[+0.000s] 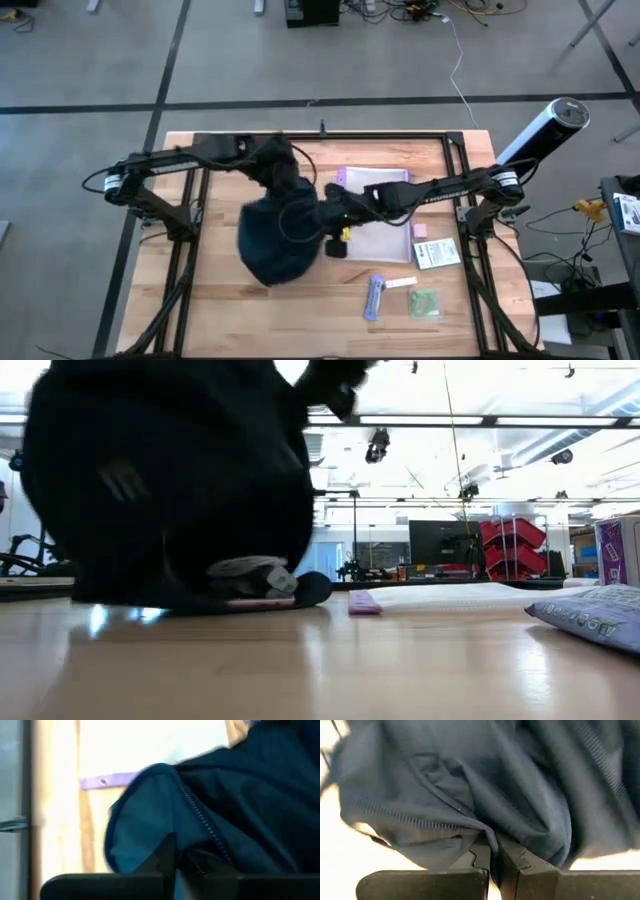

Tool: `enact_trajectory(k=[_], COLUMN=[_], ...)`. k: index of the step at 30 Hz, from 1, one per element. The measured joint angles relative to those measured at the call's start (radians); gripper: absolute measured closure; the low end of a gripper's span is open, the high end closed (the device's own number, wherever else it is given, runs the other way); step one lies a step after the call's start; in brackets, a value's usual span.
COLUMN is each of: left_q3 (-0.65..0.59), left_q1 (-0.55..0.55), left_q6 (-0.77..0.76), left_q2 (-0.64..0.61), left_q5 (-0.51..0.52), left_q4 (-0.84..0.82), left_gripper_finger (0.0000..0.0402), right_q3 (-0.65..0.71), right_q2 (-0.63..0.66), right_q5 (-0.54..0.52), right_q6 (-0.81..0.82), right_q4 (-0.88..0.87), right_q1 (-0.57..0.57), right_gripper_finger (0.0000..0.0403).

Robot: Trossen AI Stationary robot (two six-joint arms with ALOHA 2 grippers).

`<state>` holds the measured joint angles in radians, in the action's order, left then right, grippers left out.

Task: Unpack backpack
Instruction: Remove the items from the backpack

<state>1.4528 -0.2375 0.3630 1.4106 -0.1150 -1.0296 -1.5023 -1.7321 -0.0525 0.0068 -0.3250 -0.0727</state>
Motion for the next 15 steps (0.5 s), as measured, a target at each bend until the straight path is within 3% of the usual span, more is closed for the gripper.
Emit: enact_trajectory(k=[5, 15], left_q3=[0.040, 0.039], left_q1=[0.000, 0.000], left_q6=[-0.004, -0.013], left_q2=[-0.087, -0.253], left_q5=[0.042, 0.122], left_q4=[-0.042, -0.010], left_gripper_finger=[0.0401, 0.0401], right_q3=[-0.001, -0.001], right_q2=[0.000, -0.002], right_q5=[0.000, -0.002], right_q6=[-0.018, -0.025], right_q4=[0.185, 0.302], right_q1=[0.028, 0.043], right_gripper_finger=[0.0403, 0.0403])
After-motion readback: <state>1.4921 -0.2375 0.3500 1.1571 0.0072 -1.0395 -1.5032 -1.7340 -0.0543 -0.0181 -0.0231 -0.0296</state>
